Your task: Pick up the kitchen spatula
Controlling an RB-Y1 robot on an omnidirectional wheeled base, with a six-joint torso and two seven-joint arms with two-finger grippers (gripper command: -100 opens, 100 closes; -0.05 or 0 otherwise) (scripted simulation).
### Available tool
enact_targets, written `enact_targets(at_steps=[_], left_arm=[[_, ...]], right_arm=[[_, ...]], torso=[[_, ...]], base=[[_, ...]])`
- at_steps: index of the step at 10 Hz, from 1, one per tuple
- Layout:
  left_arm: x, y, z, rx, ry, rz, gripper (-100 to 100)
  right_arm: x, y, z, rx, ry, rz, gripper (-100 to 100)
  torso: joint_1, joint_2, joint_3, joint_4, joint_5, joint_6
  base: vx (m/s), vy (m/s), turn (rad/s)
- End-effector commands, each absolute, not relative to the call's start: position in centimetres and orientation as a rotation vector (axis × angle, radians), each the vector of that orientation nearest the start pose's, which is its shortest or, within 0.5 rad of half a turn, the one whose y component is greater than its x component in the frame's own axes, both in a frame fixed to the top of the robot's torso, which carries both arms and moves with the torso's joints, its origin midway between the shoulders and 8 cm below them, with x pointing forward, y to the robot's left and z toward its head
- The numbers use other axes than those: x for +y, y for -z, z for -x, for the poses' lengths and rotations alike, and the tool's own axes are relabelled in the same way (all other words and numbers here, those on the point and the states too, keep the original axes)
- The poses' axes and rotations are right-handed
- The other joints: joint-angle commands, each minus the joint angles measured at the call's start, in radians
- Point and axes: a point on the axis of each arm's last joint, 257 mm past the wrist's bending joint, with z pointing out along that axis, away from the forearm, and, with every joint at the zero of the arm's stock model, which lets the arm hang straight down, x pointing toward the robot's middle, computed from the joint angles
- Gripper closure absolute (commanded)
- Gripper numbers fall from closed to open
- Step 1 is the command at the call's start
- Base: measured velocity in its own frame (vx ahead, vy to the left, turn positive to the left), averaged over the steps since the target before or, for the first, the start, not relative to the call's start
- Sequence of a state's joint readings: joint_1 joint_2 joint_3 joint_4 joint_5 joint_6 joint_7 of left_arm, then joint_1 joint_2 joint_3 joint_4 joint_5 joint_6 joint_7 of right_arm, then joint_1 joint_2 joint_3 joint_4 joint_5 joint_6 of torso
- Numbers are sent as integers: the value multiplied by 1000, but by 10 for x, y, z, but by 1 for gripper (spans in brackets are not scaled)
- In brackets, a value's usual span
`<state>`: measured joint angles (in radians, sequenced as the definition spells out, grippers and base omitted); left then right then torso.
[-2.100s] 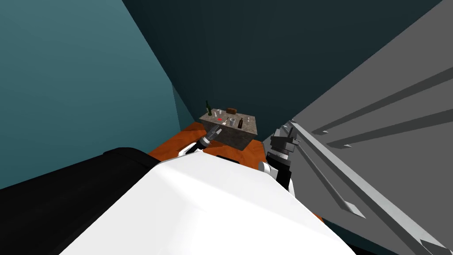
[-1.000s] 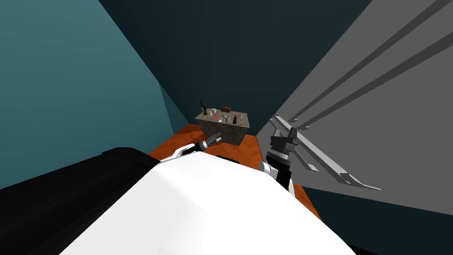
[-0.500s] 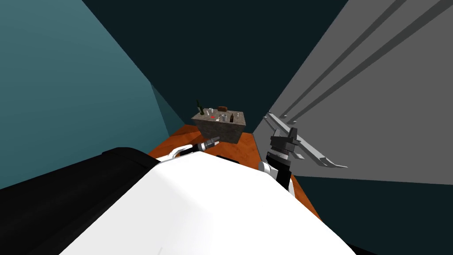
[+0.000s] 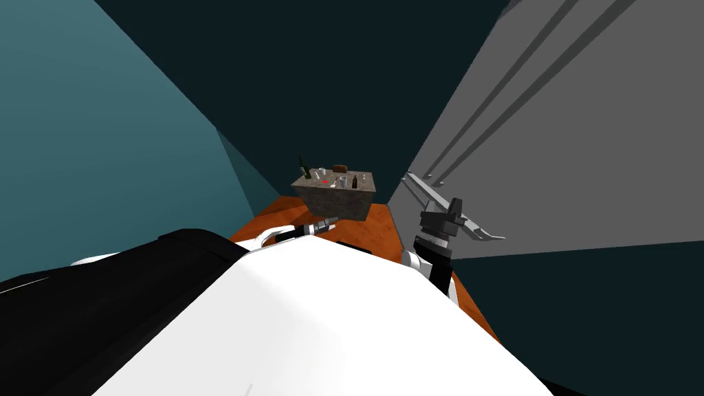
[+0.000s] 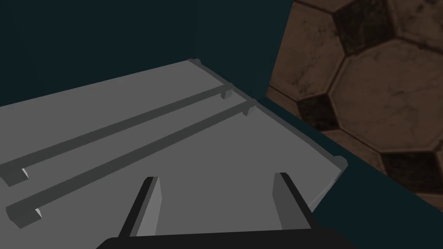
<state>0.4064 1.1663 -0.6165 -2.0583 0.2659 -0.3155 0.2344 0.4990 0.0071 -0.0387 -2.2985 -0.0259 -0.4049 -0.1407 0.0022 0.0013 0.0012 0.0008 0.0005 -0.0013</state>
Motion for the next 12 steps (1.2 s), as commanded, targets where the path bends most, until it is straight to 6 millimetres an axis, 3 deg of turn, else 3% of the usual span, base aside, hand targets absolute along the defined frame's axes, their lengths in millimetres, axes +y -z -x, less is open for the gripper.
enact_targets(at_steps=[1,2,3,4,5,6,7,8,9,10,11,12], left_arm=[[190,295,-265,2131,1438,784,-100],[196,297,-264,2153,1416,770,-100],[212,316,-253,2206,1362,830,-100],[220,317,-251,2232,1333,811,-100],[239,335,-239,2281,1271,870,-100],[248,336,-237,2304,1241,852,-100],[272,351,-225,2356,1161,902,-100],[277,351,-224,2368,1143,892,-100],[303,365,-211,2413,1059,939,-100],[308,364,-210,2424,1040,928,-100],[333,375,-198,2457,960,977,-100],[341,373,-197,2472,934,961,-100]], right_arm=[[-298,-15,-353,593,-1392,-792,0],[-298,-15,-353,593,-1392,-792,0],[-298,-15,-353,593,-1392,-792,0],[-298,-15,-353,593,-1392,-792,0],[-298,-15,-353,593,-1392,-792,0],[-298,-15,-353,593,-1392,-792,0],[-298,-15,-353,593,-1392,-792,0],[-298,-15,-353,593,-1392,-792,0],[-298,-15,-353,593,-1392,-792,0],[-298,-15,-353,593,-1392,-792,0],[-298,-15,-353,593,-1392,-792,0],[-298,-15,-353,593,-1392,-792,0]], torso=[[0,0,0,0,0,0],[-1,0,0,0,0,1],[0,-1,0,0,0,0],[-1,-1,0,0,0,1],[-1,-1,0,0,0,0],[-1,-2,-1,0,0,1],[0,-2,-1,-1,0,0],[-1,-3,-2,-1,0,1],[0,-4,-2,-1,0,0],[0,-5,-3,-1,0,1],[1,-5,-3,-1,0,0],[1,-6,-4,-1,0,1]], base=[[-25,-36,-265],[-25,-29,-123],[-30,-46,-248],[-21,-36,-128],[-4,-43,-203],[6,-28,-122],[23,-36,-290],[26,-22,-111],[47,-25,-257],[45,-11,-115],[64,-14,-260],[61,-1,-110]])
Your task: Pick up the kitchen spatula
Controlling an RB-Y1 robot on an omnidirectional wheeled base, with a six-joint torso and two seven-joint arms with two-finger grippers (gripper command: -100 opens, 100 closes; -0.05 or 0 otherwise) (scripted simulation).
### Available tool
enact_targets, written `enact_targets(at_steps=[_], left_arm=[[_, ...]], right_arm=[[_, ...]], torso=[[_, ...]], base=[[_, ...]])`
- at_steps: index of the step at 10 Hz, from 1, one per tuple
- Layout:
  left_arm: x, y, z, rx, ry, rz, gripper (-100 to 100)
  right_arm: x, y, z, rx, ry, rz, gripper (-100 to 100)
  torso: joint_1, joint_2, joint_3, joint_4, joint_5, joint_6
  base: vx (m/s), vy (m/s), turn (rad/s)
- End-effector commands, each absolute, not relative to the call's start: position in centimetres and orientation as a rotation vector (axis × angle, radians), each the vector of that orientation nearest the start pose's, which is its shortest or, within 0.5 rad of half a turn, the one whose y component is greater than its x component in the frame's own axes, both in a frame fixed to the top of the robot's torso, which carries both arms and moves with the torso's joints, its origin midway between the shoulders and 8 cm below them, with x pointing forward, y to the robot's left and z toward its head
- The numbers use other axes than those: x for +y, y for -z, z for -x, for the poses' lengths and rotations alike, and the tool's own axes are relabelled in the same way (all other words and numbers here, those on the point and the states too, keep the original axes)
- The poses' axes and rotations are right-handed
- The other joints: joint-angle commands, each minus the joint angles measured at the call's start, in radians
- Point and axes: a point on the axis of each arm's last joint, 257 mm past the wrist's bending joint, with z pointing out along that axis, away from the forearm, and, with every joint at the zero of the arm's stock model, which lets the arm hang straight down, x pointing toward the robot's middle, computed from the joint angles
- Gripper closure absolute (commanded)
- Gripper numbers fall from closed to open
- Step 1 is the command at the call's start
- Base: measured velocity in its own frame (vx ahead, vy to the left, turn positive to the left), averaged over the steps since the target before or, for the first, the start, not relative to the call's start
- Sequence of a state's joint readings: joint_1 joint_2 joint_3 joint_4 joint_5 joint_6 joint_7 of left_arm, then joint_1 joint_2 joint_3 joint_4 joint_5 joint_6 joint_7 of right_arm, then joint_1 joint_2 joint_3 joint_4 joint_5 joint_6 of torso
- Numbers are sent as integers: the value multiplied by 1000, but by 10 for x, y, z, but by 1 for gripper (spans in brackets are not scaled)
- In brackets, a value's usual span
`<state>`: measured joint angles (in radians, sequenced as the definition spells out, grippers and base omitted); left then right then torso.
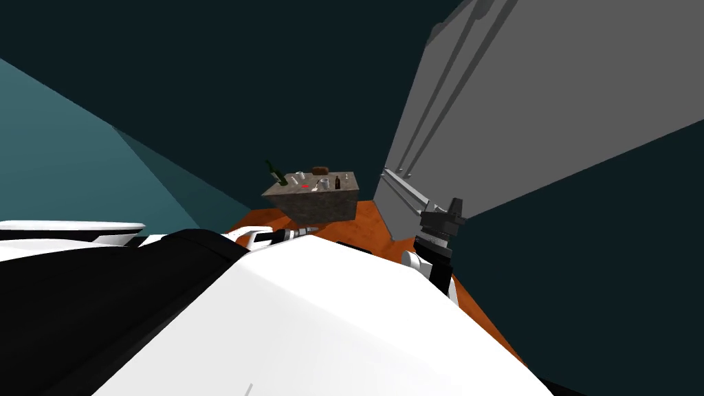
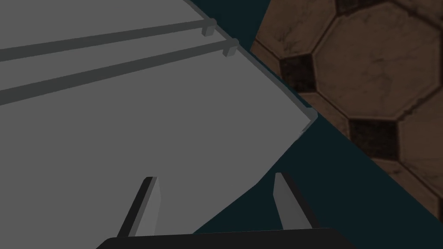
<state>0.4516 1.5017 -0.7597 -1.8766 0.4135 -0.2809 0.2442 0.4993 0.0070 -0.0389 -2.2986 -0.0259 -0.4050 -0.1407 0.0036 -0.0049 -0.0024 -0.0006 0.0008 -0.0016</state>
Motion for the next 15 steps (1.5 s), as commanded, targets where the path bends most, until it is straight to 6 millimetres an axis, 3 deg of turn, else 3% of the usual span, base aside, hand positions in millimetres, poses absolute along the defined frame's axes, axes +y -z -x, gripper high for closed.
enact_targets(at_steps=[1,2,3,4,5,6,7,8,9,10,11,12,13,15], left_arm=[[368,382,-185,2501,847,1003,-100],[401,386,-173,2534,737,1027,-100],[407,384,-173,2543,719,1015,-100],[438,386,-162,2565,618,1040,-100],[440,385,-162,2568,612,1036,-100],[472,384,-152,2585,510,1055,-100],[472,383,-153,2585,509,1052,-100],[503,380,-143,2598,409,1068,-100],[503,380,-143,2598,409,1068,-100],[532,376,-134,2605,315,1079,-100],[532,376,-134,2605,315,1079,-100],[559,370,-125,2609,227,1089,-100],[559,370,-125,2609,227,1089,-100],[606,356,-110,2608,73,1105,-100]], right_arm=[[-298,-15,-353,594,-1392,-792,0],[-298,-15,-353,593,-1392,-792,0],[-298,-15,-353,594,-1392,-792,0],[-298,-15,-353,594,-1391,-792,0],[-298,-15,-353,594,-1392,-792,0],[-298,-15,-353,594,-1391,-792,0],[-298,-15,-353,594,-1392,-792,0],[-298,-15,-353,594,-1391,-792,0],[-298,-15,-353,594,-1392,-792,0],[-298,-15,-353,594,-1391,-792,0],[-298,-15,-353,594,-1391,-792,0],[-298,-15,-353,594,-1391,-792,0],[-298,-15,-353,594,-1391,-792,0],[-298,-15,-353,594,-1391,-792,0]], torso=[[0,0,0,0,0,0],[0,-1,-1,0,0,1],[1,-5,-3,-1,0,1],[2,-6,-3,-1,0,0],[1,-6,-3,-1,1,1],[1,-4,-2,-1,0,0],[1,-4,-2,-1,0,1],[1,-3,-2,-1,0,0],[2,-4,-3,-1,0,1],[2,-4,-2,-1,1,0],[3,-5,-3,-1,1,1],[2,-4,-3,-1,1,0],[3,-5,-3,-1,1,1],[3,-5,-3,-1,1,1]], base=[[78,-11,-235],[160,5,-389],[144,30,-99],[137,21,-205],[98,26,-119],[107,23,-233],[94,22,-118],[123,43,-234],[115,48,-115],[139,55,-212],[112,53,-104],[137,66,-181],[121,69,-113],[152,92,-253]])
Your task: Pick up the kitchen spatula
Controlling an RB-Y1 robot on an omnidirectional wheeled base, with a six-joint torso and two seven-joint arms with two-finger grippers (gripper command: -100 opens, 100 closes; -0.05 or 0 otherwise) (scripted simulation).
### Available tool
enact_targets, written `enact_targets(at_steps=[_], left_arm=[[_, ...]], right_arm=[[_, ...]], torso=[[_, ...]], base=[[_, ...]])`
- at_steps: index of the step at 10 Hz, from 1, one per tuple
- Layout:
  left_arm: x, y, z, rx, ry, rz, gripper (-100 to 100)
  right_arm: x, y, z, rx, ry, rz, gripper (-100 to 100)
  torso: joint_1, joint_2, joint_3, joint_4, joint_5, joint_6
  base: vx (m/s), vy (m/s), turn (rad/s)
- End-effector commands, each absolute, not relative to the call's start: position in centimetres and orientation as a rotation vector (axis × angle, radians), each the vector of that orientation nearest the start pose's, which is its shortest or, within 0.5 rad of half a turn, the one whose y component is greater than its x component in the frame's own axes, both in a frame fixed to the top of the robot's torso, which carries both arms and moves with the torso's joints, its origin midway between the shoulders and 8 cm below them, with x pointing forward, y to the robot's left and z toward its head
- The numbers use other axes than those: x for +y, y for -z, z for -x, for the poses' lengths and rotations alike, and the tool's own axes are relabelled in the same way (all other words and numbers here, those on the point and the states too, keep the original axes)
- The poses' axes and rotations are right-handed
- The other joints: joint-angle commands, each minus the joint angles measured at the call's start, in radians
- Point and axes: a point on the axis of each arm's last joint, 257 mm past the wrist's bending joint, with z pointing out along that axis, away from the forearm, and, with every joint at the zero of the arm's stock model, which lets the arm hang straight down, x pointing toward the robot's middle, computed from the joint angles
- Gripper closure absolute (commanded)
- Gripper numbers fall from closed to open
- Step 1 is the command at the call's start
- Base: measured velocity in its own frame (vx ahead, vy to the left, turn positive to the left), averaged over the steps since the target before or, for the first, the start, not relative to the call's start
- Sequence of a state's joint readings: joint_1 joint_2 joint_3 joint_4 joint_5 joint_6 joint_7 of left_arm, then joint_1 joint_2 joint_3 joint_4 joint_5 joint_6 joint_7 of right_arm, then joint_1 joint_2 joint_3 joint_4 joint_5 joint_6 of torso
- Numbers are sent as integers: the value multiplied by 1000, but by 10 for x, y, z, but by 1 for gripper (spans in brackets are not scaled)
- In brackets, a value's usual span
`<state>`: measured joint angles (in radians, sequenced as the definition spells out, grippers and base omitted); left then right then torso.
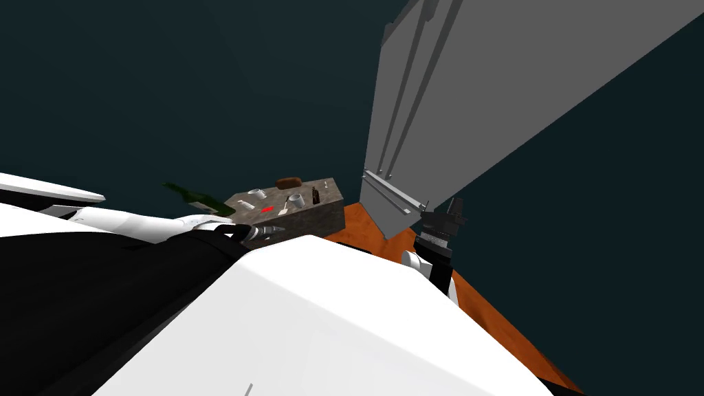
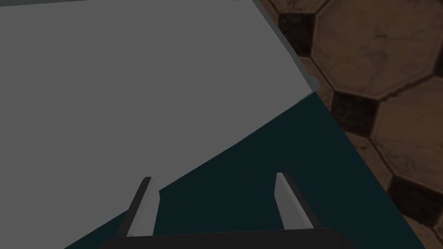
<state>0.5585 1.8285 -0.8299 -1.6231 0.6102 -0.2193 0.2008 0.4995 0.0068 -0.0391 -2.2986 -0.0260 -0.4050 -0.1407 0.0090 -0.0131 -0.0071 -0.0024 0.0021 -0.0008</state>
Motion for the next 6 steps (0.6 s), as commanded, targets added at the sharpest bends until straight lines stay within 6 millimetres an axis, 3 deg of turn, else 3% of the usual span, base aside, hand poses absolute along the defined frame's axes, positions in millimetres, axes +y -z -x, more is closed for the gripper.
enact_targets(at_steps=[1,2,3,6], left_arm=[[625,350,-103,2605,10,1113,-100],[625,350,-103,2605,9,1112,-100],[641,344,-96,2601,-45,1121,-100],[654,340,-89,2597,-90,1130,-100]], right_arm=[[-299,-15,-353,594,-1391,-792,0],[-299,-15,-353,594,-1391,-792,0],[-299,-15,-352,594,-1391,-792,0],[-298,-15,-353,594,-1391,-792,0]], torso=[[0,0,0,0,0,0],[0,-4,-2,-1,0,0],[0,-2,-1,-1,0,-1],[-3,4,2,1,0,-1]], base=[[253,109,-338],[177,108,-88],[135,118,-151],[99,79,-115]])
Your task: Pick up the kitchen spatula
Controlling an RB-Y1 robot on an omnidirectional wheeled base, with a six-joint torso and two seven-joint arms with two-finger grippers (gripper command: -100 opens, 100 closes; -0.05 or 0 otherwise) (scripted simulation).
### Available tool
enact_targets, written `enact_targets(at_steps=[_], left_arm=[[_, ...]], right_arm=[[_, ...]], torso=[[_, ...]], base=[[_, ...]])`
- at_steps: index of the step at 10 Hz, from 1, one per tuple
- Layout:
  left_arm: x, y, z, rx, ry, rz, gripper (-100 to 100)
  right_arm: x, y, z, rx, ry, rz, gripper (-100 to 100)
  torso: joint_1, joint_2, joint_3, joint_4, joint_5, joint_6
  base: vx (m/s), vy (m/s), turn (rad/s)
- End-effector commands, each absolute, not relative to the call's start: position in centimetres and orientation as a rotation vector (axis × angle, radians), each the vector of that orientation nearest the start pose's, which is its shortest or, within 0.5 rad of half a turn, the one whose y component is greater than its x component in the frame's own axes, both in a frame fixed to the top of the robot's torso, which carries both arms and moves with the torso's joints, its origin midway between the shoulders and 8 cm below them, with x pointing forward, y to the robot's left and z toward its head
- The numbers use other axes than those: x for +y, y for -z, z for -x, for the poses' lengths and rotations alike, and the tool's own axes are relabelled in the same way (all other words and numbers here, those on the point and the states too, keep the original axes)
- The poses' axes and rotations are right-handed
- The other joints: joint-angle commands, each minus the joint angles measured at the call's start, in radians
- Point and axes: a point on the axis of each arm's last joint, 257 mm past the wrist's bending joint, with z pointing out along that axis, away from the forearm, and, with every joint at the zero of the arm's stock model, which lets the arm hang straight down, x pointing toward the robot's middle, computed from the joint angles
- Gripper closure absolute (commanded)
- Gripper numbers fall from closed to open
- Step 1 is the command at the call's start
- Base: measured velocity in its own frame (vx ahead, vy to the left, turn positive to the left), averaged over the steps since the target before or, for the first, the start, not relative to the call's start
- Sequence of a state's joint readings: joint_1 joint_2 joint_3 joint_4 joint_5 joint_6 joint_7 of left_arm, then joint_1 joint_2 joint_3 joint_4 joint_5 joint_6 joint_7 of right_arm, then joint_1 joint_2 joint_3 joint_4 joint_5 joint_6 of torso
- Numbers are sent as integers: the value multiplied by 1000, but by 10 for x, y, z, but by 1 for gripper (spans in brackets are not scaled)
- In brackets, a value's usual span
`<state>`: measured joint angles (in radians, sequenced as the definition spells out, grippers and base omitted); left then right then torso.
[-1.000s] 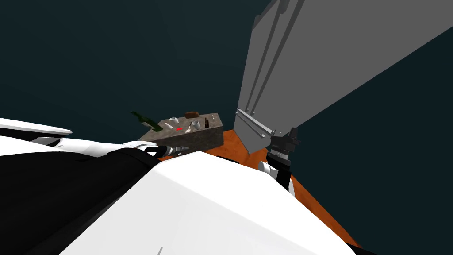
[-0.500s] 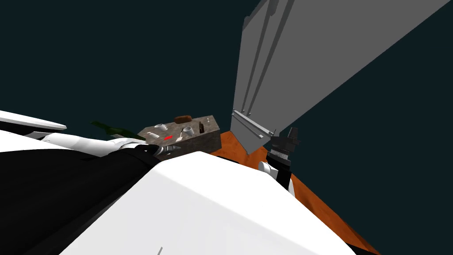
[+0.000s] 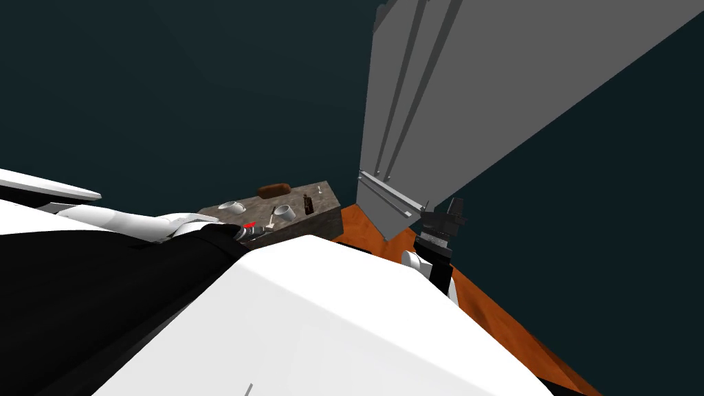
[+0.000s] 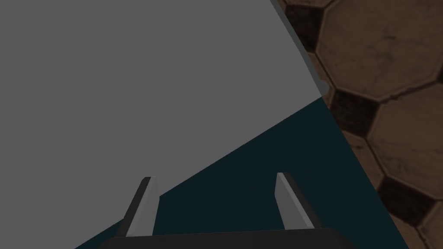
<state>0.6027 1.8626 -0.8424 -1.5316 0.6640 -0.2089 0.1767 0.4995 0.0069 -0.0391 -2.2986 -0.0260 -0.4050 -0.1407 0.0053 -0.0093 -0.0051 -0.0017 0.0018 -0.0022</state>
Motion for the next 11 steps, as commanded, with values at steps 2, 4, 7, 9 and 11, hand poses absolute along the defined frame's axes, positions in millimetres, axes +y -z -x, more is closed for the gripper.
enact_targets(at_steps=[2,4,7,9,11], left_arm=[[670,335,-77,2591,-148,1153,-100],[670,335,-77,2591,-148,1153,-100],[675,337,-67,2588,-172,1174,-100],[676,345,-63,2583,-174,1176,-100],[676,354,-59,2579,-174,1178,-100]], right_arm=[[-298,-15,-353,594,-1391,-792,0],[-299,-15,-353,594,-1391,-792,0],[-299,-15,-353,594,-1391,-792,0],[-298,-15,-353,594,-1391,-792,0],[-298,-15,-353,594,-1391,-792,0]], torso=[[1,1,0,0,0,0],[5,-1,-1,0,1,0],[3,0,0,0,1,0],[-4,5,3,1,-1,0],[-5,6,3,1,-1,-1]], base=[[123,134,-180],[71,103,-37],[82,101,-115],[14,14,-12],[21,14,-24]])
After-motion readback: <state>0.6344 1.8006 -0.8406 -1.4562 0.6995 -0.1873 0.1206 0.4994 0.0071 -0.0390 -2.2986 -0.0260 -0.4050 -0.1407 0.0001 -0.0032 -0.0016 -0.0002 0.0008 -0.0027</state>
